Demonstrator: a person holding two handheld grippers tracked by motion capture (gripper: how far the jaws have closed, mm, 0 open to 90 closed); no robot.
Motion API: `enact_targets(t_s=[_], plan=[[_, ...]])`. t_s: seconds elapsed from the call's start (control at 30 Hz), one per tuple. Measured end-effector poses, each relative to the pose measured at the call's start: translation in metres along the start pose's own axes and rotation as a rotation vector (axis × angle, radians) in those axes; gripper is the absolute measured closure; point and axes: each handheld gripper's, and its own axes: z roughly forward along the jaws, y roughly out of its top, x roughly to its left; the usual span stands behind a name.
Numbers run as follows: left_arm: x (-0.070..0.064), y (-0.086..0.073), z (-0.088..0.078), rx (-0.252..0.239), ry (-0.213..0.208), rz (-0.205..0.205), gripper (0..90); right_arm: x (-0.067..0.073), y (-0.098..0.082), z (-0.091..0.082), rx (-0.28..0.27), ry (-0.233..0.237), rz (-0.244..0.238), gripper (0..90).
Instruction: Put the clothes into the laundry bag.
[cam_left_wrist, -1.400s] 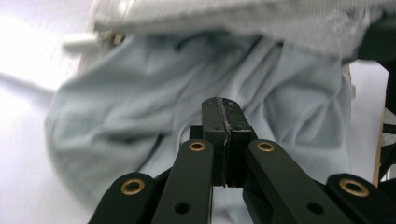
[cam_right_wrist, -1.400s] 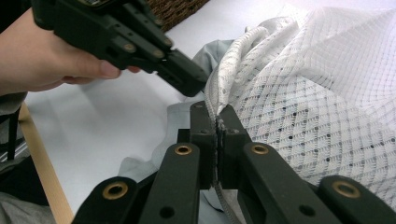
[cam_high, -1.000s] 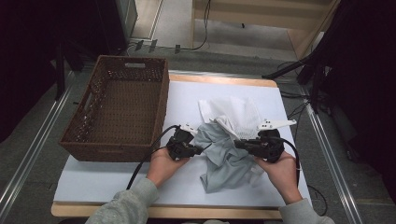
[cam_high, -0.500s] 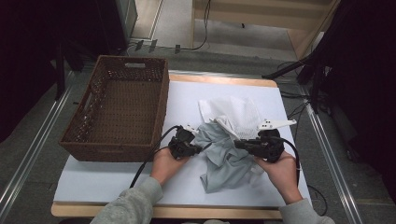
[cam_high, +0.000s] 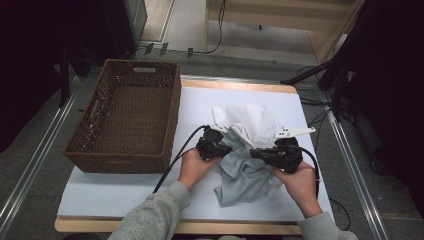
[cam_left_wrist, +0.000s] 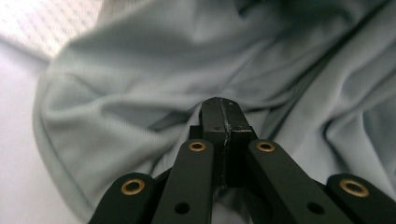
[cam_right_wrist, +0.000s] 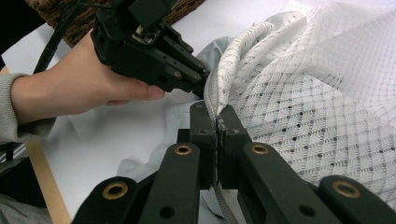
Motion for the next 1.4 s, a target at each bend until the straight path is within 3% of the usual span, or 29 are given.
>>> enact_targets(t_s=[0.1,0.3,0.53,0.63,0.7,0.77,0.8,0.9,0.97,1.03,1.17,1.27,1.4], plan=[[0.002,0.008,-0.010,-0.015,-0.002,0.013,90.0,-0.002,0.000,-0.001,0.000,-0.001,0.004,88.6],[0.016,0.024,-0.029,-0.022,0.063,0.025,90.0,-0.003,-0.001,-0.001,0.000,-0.001,0.009,88.6],[0.031,0.048,-0.027,0.022,0.119,0.054,90.0,-0.001,0.000,0.000,0.003,0.001,0.000,88.6],[0.040,0.053,-0.026,0.010,0.126,0.033,90.0,-0.002,0.000,0.000,0.003,0.003,0.000,88.6],[0.046,0.052,-0.022,0.041,0.114,0.022,90.0,-0.002,0.000,-0.001,0.004,0.003,0.003,88.6],[0.048,0.047,-0.014,0.108,0.132,0.048,90.0,-0.002,-0.001,-0.002,0.002,0.003,0.003,88.6],[0.049,0.045,-0.011,0.128,0.126,0.045,90.0,-0.002,-0.001,-0.002,0.003,0.004,0.004,88.6],[0.048,0.040,-0.010,0.130,0.094,0.020,90.0,-0.003,-0.001,-0.003,-0.001,0.004,0.002,88.6],[0.046,0.038,-0.009,0.176,0.064,0.025,90.0,-0.003,-0.001,-0.004,-0.002,0.001,0.003,88.6],[0.040,0.036,-0.009,0.187,0.021,0.041,90.0,-0.004,-0.001,-0.004,-0.006,0.002,0.009,88.6],[0.025,0.034,-0.010,0.152,-0.047,0.127,90.0,-0.003,0.000,-0.003,-0.005,-0.004,0.010,88.6],[0.017,0.034,-0.008,0.113,-0.098,0.116,90.0,-0.003,0.002,0.000,-0.005,-0.008,0.011,88.6],[0.009,0.036,0.000,0.102,-0.117,0.132,90.0,-0.001,0.004,0.004,-0.005,-0.007,0.009,88.6]])
